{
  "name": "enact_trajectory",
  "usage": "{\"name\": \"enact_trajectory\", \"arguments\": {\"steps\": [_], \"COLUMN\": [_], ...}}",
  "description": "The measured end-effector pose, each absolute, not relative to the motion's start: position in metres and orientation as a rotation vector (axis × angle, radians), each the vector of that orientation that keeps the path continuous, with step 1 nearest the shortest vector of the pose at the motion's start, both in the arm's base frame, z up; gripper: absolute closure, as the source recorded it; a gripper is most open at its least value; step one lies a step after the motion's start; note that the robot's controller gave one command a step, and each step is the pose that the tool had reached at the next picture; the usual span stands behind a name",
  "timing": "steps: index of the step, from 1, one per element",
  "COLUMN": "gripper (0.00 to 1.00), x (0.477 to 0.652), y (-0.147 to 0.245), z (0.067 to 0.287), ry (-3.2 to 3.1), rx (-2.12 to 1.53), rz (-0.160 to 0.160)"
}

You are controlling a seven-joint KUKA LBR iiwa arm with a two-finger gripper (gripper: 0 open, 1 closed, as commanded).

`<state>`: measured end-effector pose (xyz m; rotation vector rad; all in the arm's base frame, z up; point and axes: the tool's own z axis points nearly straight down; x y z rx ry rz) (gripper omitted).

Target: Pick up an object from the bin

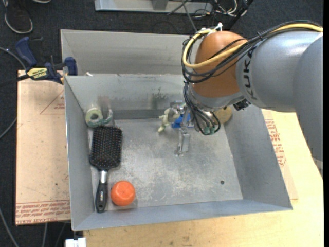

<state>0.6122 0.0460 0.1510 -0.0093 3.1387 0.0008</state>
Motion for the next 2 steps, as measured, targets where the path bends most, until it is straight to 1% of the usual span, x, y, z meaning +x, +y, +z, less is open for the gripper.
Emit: {"name": "enact_trajectory", "arguments": {"steps": [1,2], "gripper": [0.00,0.00], "x": [0.612,0.641], "y": [0.046,0.028], "z": [0.151,0.132], "ry": [3.139,3.130], "rx": [-0.009,0.016], "rz": [0.001,0.003]}}
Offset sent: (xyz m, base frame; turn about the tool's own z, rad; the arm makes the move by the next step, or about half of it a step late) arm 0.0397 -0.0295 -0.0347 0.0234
